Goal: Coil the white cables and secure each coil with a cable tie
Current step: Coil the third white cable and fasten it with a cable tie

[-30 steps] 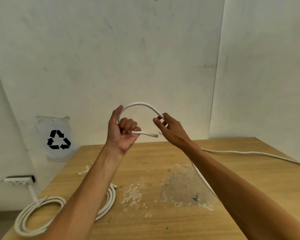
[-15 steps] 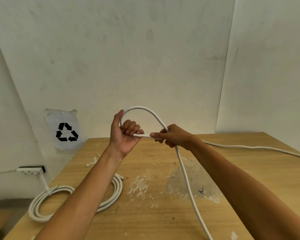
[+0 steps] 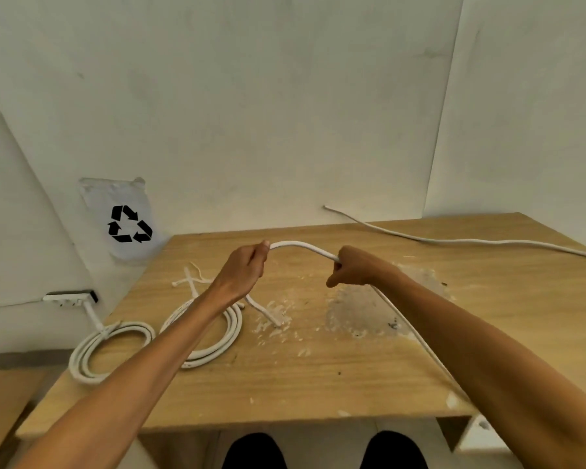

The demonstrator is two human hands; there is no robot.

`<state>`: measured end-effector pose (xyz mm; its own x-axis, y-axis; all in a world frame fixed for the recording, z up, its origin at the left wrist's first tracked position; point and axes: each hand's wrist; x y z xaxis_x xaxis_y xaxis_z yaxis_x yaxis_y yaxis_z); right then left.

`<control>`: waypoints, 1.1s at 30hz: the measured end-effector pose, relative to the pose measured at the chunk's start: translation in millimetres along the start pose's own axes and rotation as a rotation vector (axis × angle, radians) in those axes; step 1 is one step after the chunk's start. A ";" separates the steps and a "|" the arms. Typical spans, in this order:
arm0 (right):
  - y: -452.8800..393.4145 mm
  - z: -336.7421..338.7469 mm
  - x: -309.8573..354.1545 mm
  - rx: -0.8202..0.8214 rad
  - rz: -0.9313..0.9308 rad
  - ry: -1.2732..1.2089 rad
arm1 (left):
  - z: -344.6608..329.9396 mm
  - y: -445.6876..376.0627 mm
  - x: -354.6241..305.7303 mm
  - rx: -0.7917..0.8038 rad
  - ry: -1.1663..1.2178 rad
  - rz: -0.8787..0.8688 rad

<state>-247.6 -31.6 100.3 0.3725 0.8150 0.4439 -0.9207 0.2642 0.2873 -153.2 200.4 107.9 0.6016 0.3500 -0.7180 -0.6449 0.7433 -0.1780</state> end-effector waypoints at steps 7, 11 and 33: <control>2.2 -28.8 -2.1 -0.272 0.184 0.028 | -7.9 3.6 21.1 -0.178 -0.295 -0.108; -2.9 -62.4 -2.1 -0.412 0.316 0.074 | -5.0 22.5 54.8 -0.304 -0.857 -0.255; -27.2 -110.5 4.6 -0.495 0.167 0.039 | -38.4 22.6 82.2 -0.074 -0.862 -0.495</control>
<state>-233.8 21.9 0.8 0.2201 0.8828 0.4149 -0.9155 0.3338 -0.2246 -136.4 224.1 18.9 0.9286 0.3264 0.1767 -0.2392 0.8902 -0.3877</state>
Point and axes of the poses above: each hand's wrist, its own y-axis away from the middle knuckle, its own z-axis out of the back of the hand, x = y × z, and after that the axes turned 12 degrees about x, right-handed
